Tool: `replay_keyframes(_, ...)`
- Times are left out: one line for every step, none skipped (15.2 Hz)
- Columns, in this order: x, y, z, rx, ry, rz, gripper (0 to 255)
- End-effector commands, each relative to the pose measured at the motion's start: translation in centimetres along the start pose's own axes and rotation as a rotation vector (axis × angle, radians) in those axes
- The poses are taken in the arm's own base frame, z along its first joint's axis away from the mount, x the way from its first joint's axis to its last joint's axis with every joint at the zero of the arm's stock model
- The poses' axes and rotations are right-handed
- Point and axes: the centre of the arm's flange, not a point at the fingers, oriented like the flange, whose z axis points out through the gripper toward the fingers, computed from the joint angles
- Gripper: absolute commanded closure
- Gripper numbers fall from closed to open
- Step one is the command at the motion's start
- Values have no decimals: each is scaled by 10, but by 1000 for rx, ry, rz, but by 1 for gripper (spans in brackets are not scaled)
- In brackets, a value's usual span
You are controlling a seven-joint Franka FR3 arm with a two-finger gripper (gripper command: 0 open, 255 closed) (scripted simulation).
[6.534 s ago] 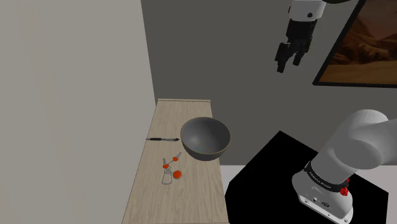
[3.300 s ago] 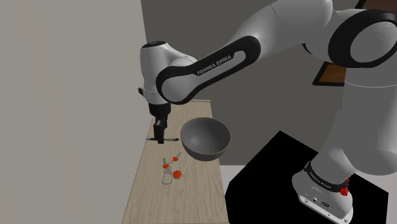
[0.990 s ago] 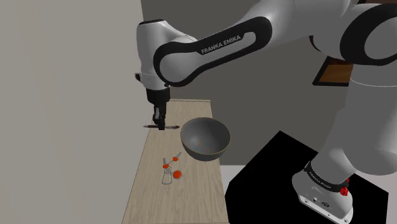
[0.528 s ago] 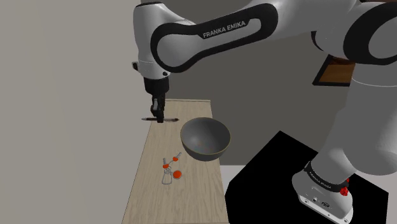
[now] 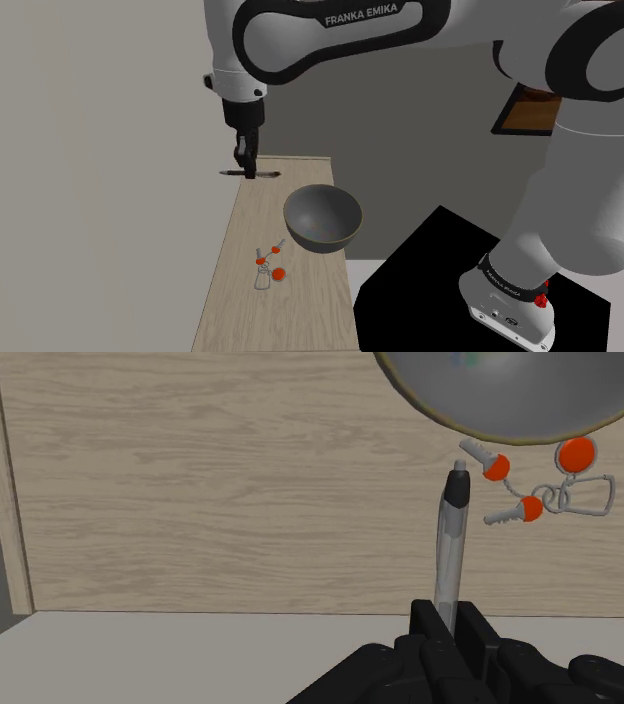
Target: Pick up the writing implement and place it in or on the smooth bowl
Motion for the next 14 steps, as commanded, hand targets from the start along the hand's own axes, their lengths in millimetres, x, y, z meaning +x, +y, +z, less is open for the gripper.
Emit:
replay_keyframes(0, -2, -10, 0, -1, 0, 255)
replay_keyframes(0, -2, -16, 0, -1, 0, 255)
replay_keyframes(0, -2, -21, 0, -1, 0, 255)
replay_keyframes(-12, -7, -21, 0, -1, 0, 255)
replay_keyframes(-25, -11, -22, 0, -1, 0, 255)
replay_keyframes(-37, -15, -22, 0, -1, 0, 255)
replay_keyframes(-50, -19, -23, 0, -1, 0, 255)
replay_keyframes(-62, -23, -23, 0, -1, 0, 255)
replay_keyframes(-75, -28, -23, 0, -1, 0, 255)
replay_keyframes(-87, -32, -24, 0, -1, 0, 255)
replay_keyframes(-100, -36, -24, 0, -1, 0, 255)
replay_keyframes(-112, -40, -25, 0, -1, 0, 255)
replay_keyframes(-125, -44, -25, 0, -1, 0, 255)
replay_keyframes(-137, -49, -26, 0, -1, 0, 255)
